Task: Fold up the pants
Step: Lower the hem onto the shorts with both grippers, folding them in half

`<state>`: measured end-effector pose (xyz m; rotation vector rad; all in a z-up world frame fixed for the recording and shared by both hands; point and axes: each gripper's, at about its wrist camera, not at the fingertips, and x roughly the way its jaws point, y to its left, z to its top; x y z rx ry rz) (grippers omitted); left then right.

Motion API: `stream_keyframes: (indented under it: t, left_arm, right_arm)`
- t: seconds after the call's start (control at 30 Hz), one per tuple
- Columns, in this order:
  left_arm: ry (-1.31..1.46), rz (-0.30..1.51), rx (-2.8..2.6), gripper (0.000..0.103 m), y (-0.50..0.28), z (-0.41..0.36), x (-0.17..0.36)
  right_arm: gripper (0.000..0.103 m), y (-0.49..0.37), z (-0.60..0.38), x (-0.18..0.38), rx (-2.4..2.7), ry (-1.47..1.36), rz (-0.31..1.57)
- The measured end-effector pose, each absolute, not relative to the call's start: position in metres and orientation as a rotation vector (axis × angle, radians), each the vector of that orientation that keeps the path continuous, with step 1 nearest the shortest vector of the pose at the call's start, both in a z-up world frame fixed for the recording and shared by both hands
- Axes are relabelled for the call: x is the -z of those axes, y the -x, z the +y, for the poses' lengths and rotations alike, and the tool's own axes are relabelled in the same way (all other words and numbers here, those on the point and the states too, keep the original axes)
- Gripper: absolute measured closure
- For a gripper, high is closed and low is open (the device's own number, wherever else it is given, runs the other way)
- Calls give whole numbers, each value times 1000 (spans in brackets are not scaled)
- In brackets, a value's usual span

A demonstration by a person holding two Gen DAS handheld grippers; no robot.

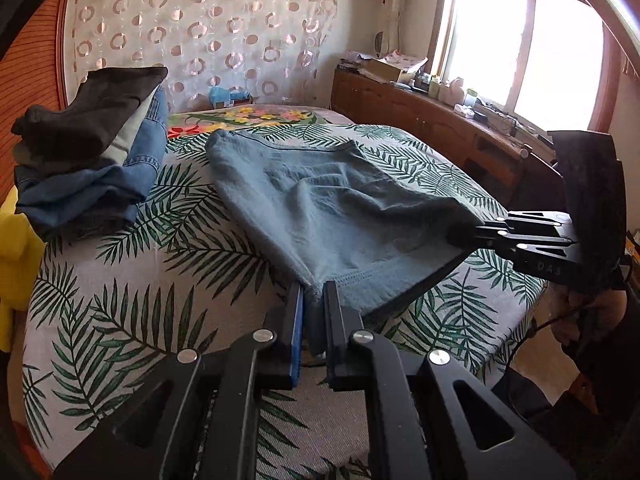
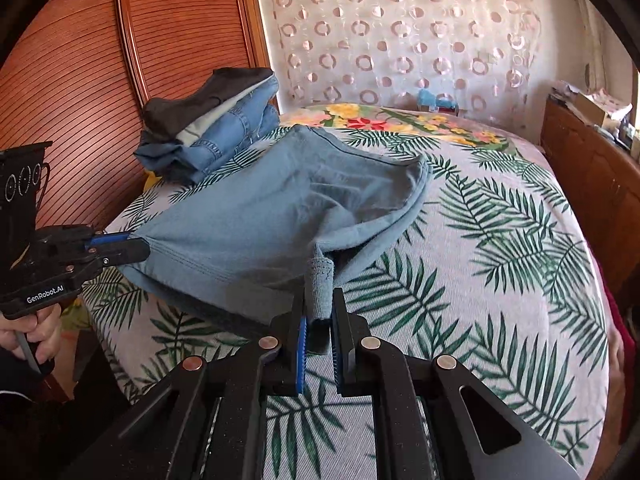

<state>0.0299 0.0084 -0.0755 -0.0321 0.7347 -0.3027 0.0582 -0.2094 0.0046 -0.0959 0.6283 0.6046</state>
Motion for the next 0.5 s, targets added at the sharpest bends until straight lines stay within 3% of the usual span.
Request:
stream_keyframes:
  t: [0.2, 0.3, 0.5]
  left_arm:
    - [19, 761, 290, 93, -29, 5, 85]
    - [21, 768, 284, 88, -31, 4, 87]
    - [24, 778, 270, 63, -38, 5, 90]
  right_arm:
    - [93, -52, -216, 3, -604, 84, 634]
    - [93, -54, -215, 11, -597, 86, 648]
    - [93, -63, -213, 16, -578, 72, 669]
